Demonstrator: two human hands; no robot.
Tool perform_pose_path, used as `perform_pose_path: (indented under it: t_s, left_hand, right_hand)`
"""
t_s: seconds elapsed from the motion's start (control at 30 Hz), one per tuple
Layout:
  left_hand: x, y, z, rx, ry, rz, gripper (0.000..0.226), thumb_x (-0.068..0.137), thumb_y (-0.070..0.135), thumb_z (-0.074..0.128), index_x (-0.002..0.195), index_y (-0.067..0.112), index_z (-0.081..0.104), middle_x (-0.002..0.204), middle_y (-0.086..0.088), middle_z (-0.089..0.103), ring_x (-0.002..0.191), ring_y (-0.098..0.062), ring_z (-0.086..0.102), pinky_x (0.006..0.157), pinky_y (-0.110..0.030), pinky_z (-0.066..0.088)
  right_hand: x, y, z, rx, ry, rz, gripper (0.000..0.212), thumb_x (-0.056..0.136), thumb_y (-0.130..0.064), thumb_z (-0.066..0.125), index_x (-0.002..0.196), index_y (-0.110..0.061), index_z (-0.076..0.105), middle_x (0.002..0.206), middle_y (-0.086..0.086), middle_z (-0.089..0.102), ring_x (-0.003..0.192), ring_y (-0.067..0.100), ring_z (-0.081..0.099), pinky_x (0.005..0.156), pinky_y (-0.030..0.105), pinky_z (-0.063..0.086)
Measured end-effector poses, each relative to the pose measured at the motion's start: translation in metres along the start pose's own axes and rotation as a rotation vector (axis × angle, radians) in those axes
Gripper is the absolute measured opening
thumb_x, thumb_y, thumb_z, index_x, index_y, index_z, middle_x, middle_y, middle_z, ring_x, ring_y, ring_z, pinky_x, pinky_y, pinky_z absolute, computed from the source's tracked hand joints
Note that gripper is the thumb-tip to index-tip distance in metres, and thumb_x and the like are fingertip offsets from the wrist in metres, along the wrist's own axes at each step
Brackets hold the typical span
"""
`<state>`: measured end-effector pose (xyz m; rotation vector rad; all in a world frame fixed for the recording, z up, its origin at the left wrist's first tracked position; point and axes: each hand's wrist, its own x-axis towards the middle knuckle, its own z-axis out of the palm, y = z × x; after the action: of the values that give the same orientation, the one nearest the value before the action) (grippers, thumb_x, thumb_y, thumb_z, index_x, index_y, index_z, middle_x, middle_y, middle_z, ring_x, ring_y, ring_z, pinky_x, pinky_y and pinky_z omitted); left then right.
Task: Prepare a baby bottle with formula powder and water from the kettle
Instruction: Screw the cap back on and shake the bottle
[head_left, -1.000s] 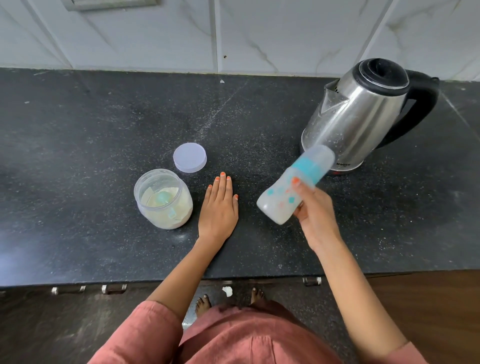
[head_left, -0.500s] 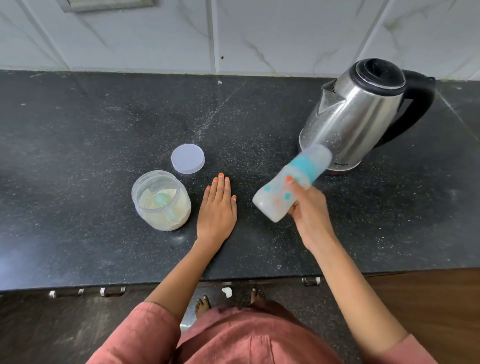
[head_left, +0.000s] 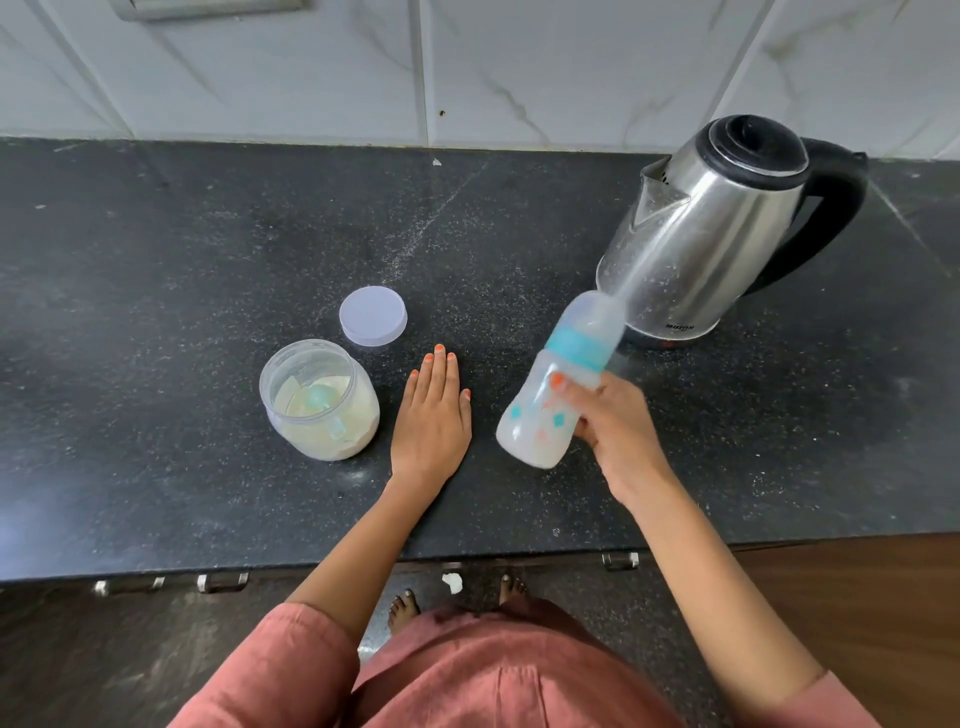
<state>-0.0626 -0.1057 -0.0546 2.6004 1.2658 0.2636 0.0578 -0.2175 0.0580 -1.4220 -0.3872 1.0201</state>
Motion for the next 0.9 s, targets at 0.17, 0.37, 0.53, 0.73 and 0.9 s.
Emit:
perform_pose_path:
  t_s: [0.17, 0.37, 0.53, 0.73, 0.9]
  left_hand:
    - [0.0, 0.0, 0.0, 0.014, -0.002, 0.002, 0.05, 0.1, 0.026, 0.018, 0.144, 0.002, 0.015, 0.154, -0.013, 0.012, 0.143, -0.024, 0.01, 0.114, -0.031, 0.0]
    - [0.0, 0.0, 0.0, 0.002, 0.0, 0.003, 0.05, 0.101, 0.025, 0.022, 0.145, 0.003, 0.013, 0.155, -0.012, 0.009, 0.144, -0.023, 0.007, 0.114, -0.031, -0.001]
    - [0.0, 0.0, 0.0, 0.009, -0.004, 0.003, 0.052, 0.1, 0.028, 0.015, 0.145, 0.003, 0.014, 0.155, -0.012, 0.01, 0.143, -0.023, 0.009, 0.114, -0.031, -0.001]
    - [-0.001, 0.001, -0.002, -0.004, -0.014, -0.002, 0.051, 0.101, 0.025, 0.022, 0.145, 0.004, 0.011, 0.155, -0.012, 0.007, 0.144, -0.022, 0.006, 0.115, -0.031, -0.001]
    - [0.0, 0.0, 0.0, 0.008, 0.002, 0.007, 0.05, 0.101, 0.027, 0.018, 0.145, 0.003, 0.014, 0.154, -0.013, 0.011, 0.143, -0.024, 0.009, 0.115, -0.033, 0.002]
  right_hand:
    - [0.006, -0.004, 0.003, 0.288, 0.14, 0.006, 0.007, 0.087, -0.015, 0.056, 0.092, -0.019, 0.06, 0.088, -0.004, 0.067, 0.08, 0.007, 0.065, 0.073, 0.024, 0.055]
    - [-0.003, -0.003, 0.002, 0.058, 0.038, 0.008, 0.009, 0.083, -0.012, 0.06, 0.085, -0.02, 0.063, 0.083, -0.005, 0.068, 0.081, 0.01, 0.064, 0.076, 0.028, 0.053]
    - [0.0, -0.001, 0.005, 0.237, 0.097, 0.017, 0.011, 0.085, -0.011, 0.058, 0.092, -0.019, 0.06, 0.089, -0.004, 0.067, 0.082, 0.007, 0.066, 0.078, 0.027, 0.054]
    - [-0.006, 0.0, 0.0, 0.094, -0.008, 0.012, 0.018, 0.073, -0.014, 0.065, 0.09, -0.017, 0.063, 0.087, -0.003, 0.069, 0.086, 0.014, 0.064, 0.082, 0.032, 0.053]
    - [0.0, -0.001, 0.004, 0.219, 0.068, -0.013, 0.014, 0.084, -0.011, 0.058, 0.096, -0.019, 0.059, 0.093, -0.004, 0.066, 0.087, 0.008, 0.064, 0.079, 0.026, 0.054]
